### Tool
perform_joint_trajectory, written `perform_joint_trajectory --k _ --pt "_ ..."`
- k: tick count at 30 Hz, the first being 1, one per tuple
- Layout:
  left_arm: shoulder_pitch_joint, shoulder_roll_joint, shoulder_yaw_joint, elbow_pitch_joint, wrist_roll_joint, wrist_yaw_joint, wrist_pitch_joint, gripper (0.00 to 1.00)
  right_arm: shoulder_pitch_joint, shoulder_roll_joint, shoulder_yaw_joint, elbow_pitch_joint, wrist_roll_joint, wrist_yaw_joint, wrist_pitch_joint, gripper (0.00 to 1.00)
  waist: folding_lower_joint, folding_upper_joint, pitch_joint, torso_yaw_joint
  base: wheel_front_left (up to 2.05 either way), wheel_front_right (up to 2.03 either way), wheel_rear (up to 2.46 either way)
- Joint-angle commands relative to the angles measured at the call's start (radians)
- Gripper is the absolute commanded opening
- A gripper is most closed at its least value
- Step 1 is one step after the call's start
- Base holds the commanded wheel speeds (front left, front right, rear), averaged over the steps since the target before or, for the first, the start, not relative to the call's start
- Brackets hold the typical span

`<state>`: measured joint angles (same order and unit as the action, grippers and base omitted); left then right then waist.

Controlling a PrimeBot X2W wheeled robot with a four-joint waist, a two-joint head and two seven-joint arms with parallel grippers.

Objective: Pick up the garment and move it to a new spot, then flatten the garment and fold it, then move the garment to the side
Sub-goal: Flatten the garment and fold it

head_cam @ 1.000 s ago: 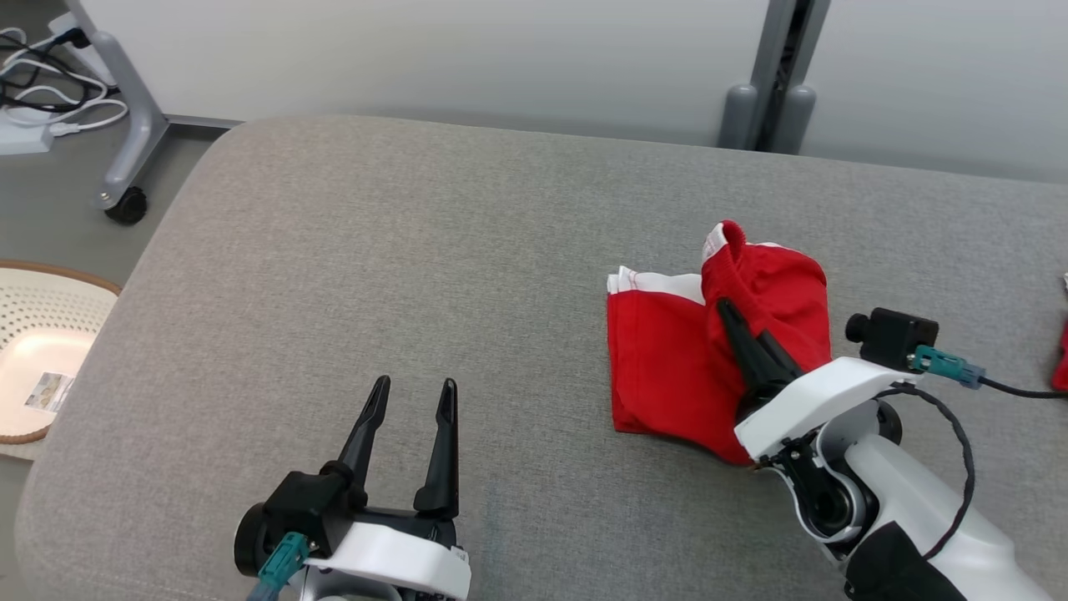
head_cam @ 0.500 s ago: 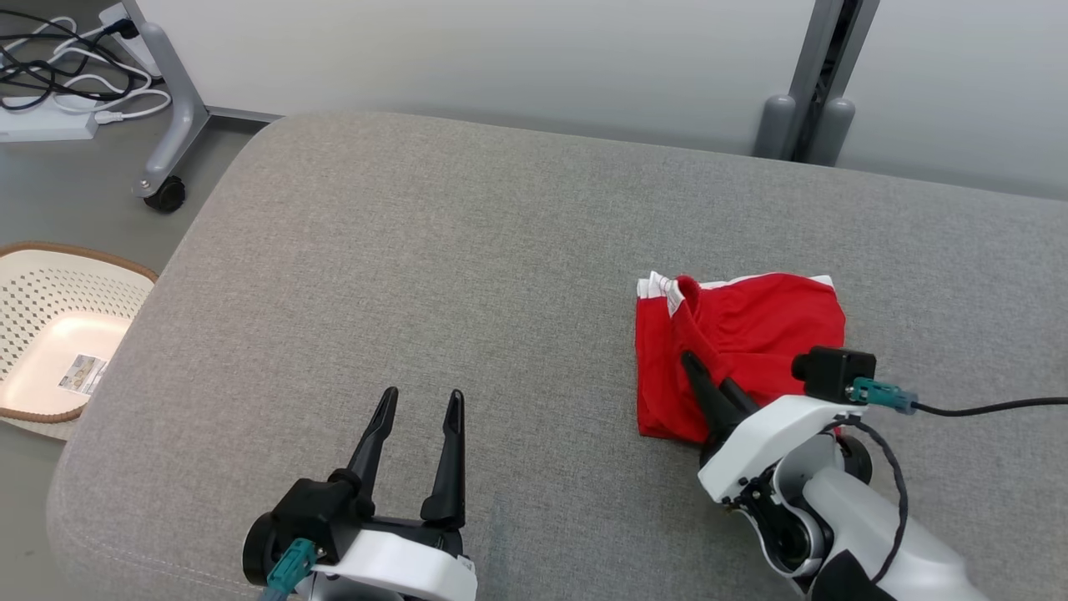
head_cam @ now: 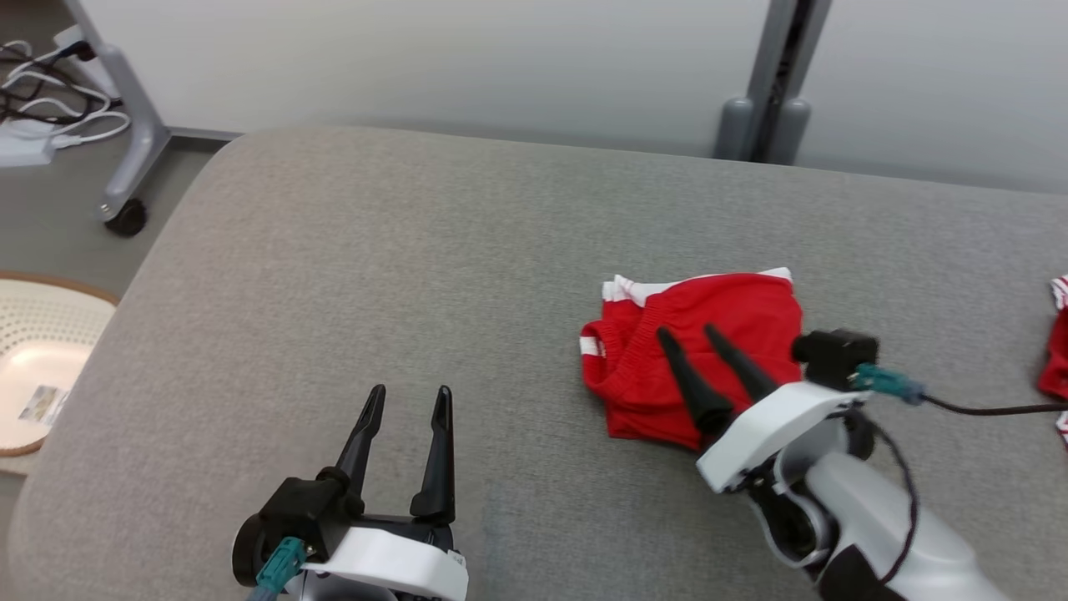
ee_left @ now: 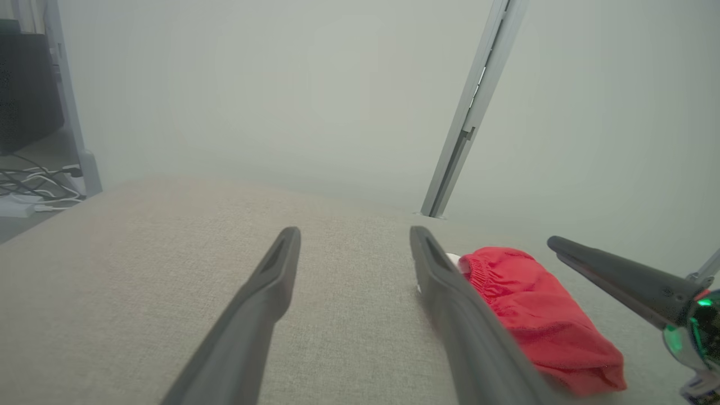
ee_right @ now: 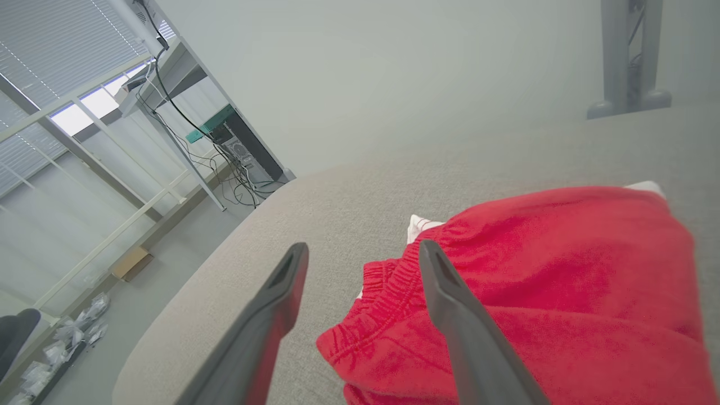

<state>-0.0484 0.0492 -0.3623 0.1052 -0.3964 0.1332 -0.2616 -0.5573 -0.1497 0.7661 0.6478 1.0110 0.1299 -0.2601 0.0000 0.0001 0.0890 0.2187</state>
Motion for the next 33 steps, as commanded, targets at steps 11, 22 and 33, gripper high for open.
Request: perform_joint_trajectory --k 11,22,33 --pt "-0.021 0.004 0.034 0.017 0.013 -0.004 -0.004 1.00 0.122 -0.021 -0.325 -0.113 -0.269 0.002 -0.006 1.00 0.0000 -0.0001 -0.027 -0.155 0.00 0.00 0.00" --pt "0.005 0.004 0.083 0.055 -0.037 -0.014 -0.004 1.00 0.254 -0.006 -0.487 -0.184 -0.462 0.002 -0.006 1.00 0.0000 -0.0001 -0.081 -0.227 0.00 0.00 0.00" --pt "0.056 0.004 0.131 0.094 -0.110 -0.036 -0.004 1.00 0.422 -0.016 -0.519 -0.339 -0.528 0.002 -0.006 1.00 0.0000 -0.0001 -0.131 -0.245 0.00 0.00 0.00"
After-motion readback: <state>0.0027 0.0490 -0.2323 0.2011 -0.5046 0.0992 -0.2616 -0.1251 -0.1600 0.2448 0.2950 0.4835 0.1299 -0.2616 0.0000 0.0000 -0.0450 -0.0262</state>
